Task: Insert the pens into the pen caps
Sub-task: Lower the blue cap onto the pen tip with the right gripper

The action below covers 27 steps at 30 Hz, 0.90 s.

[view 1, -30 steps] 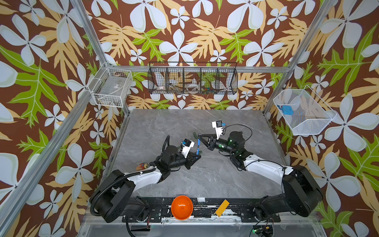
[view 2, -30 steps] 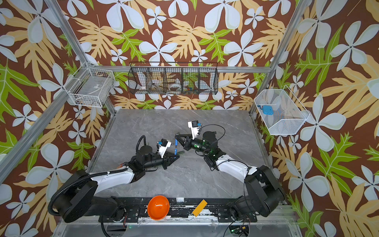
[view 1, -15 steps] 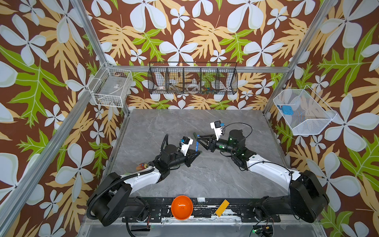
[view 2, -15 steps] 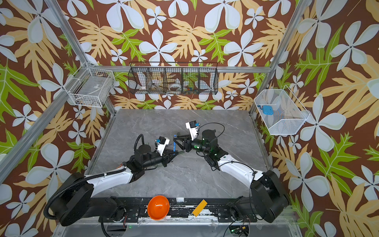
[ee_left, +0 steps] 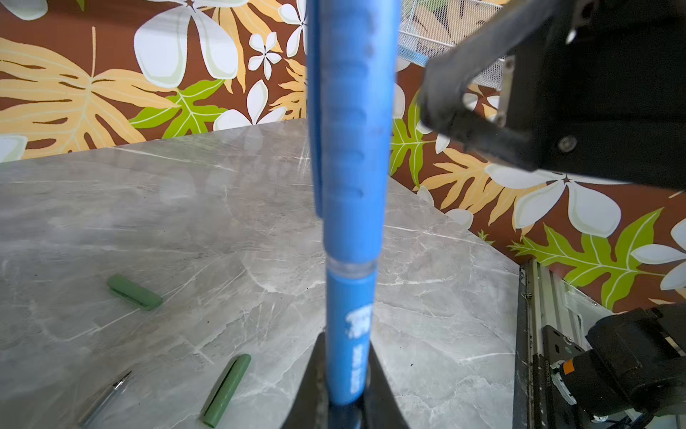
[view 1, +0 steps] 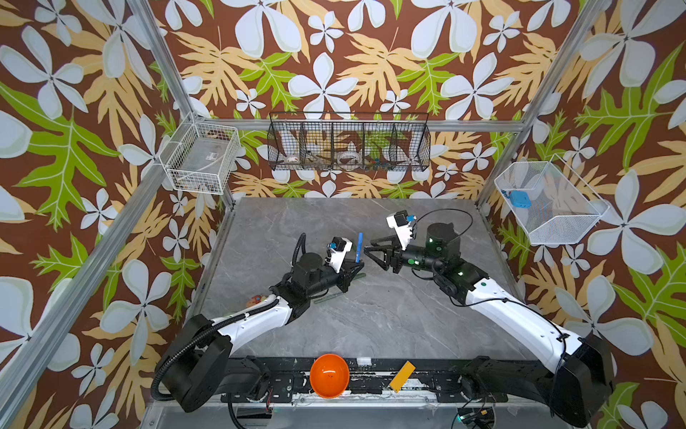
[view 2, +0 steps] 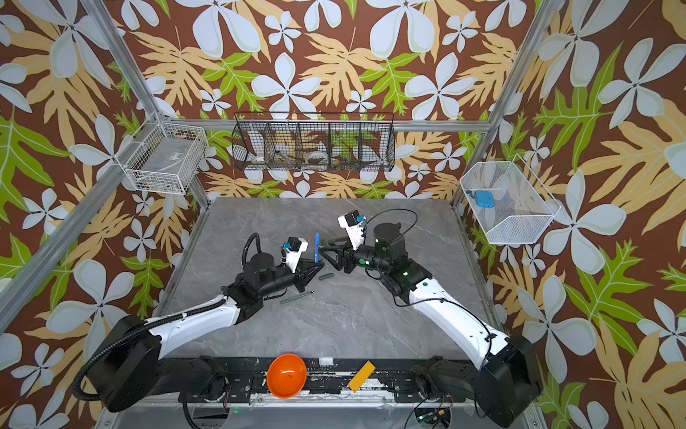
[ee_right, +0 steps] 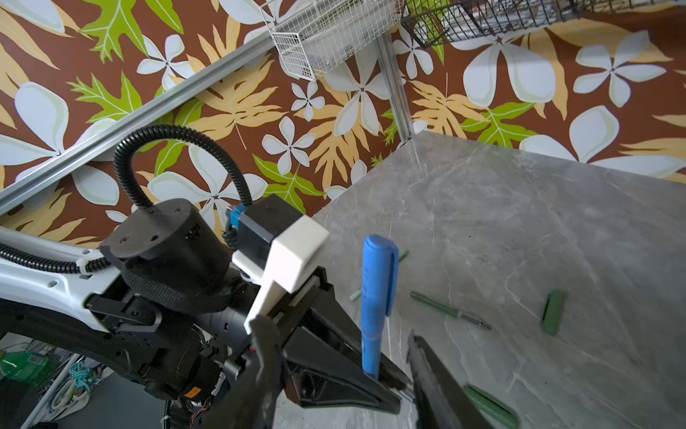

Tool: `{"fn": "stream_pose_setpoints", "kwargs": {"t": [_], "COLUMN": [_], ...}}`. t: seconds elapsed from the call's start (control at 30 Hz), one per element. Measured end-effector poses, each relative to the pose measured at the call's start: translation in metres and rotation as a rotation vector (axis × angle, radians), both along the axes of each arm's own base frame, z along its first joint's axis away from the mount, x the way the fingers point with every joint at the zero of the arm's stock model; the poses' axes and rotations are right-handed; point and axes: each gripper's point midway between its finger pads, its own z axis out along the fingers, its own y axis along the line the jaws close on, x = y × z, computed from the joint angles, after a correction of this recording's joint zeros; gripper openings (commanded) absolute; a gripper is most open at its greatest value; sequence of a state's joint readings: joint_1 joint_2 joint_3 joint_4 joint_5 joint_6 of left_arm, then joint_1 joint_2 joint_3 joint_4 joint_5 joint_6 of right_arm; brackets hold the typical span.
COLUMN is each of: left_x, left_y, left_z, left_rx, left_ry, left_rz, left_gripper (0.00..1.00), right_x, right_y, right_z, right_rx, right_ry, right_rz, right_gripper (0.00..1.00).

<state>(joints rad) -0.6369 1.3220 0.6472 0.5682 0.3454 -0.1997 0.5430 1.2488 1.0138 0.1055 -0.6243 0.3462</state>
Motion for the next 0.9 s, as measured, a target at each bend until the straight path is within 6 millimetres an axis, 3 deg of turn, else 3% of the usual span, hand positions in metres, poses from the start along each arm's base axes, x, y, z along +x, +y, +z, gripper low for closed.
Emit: {"fn": "stream_pose_setpoints", "kwargs": {"t": [0.43,0.9], "left_x": [-0.006,-0.007], "left_y": [0.000,-0.001], "left_z": [0.006,0.003], "left_rx": [0.005,0.010], "left_ry": [-0.015,-0.011], "left_rz": [-0.025,-0.031], "left_gripper": [0.00,0.00], "right_x": [0.021,0.021], "right_y": [0.011,0.021], "right_z": [0.003,0.000], "right_rx": [-0.041,-0.023], "right_ry": [0.007,0.029], "right_rz": [0.016,0.077], "right_gripper": [0.50,0.38]}}
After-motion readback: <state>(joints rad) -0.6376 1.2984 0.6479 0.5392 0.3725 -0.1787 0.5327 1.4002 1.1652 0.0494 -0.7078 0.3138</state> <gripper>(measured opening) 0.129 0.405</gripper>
